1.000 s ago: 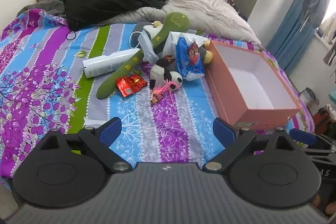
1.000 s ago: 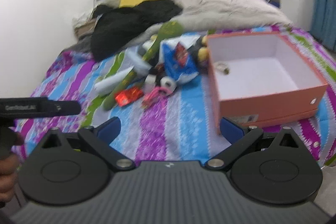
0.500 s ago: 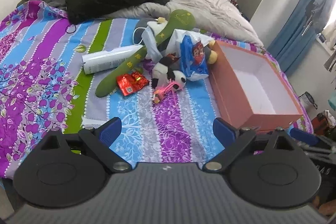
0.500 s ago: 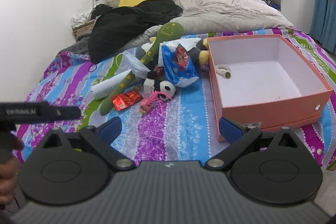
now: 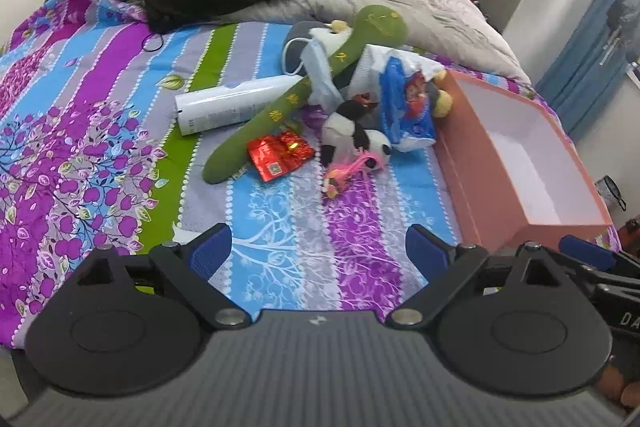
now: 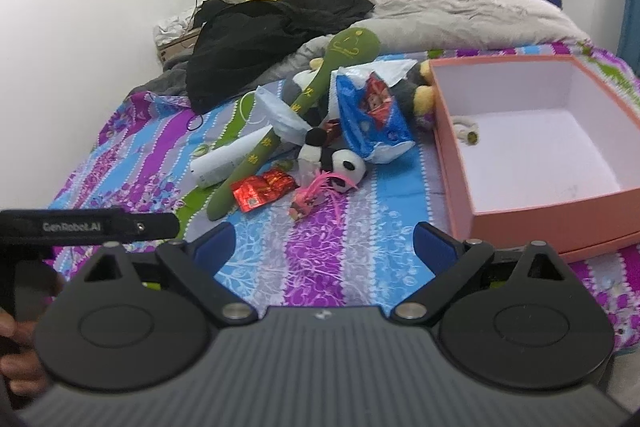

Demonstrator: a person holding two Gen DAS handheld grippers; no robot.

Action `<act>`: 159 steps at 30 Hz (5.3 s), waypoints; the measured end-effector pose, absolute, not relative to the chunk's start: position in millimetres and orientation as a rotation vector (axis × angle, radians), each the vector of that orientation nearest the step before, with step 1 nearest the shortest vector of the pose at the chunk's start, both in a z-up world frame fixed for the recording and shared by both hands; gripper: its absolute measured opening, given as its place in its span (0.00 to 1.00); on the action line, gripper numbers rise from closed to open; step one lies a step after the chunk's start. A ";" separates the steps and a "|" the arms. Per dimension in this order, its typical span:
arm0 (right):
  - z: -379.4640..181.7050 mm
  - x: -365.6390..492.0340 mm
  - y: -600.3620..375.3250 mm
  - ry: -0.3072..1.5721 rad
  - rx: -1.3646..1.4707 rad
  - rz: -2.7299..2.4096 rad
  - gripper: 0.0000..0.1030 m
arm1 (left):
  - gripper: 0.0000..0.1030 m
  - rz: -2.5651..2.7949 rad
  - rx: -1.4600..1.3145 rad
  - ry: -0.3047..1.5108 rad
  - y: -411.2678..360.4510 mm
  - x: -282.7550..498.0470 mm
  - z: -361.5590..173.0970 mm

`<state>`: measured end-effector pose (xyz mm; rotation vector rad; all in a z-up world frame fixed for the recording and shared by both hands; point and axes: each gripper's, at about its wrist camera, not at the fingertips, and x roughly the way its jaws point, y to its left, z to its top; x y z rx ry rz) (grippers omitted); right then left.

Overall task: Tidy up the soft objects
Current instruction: 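Reach the right tool to the pink bird toy while the left tool reaches the red packet, then close the right tool on the pink bird while the left tool grasps the red packet, then lift the pink bird with the right tool while the left tool carries the red packet over the box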

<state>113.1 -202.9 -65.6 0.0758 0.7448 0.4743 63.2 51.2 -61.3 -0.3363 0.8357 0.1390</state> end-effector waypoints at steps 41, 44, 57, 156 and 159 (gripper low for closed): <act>-209.2 289.4 -92.1 1.054 0.209 0.552 0.64 | 0.50 0.183 -0.684 0.829 151.3 208.8 -230.8; -213.5 291.0 -90.7 1.077 0.232 0.557 0.44 | 0.33 0.193 -0.763 0.800 159.5 211.3 -233.9; -198.5 274.3 -115.3 1.032 0.238 0.544 0.31 | 0.02 0.170 -0.835 0.799 150.2 196.9 -221.3; -55.2 187.2 -199.3 0.591 -0.009 0.490 0.38 | 0.17 0.017 -0.235 0.676 12.7 149.7 -39.4; -33.1 191.0 -206.5 0.538 0.001 0.481 0.38 | 0.17 -0.001 -0.229 0.641 5.6 155.0 -17.9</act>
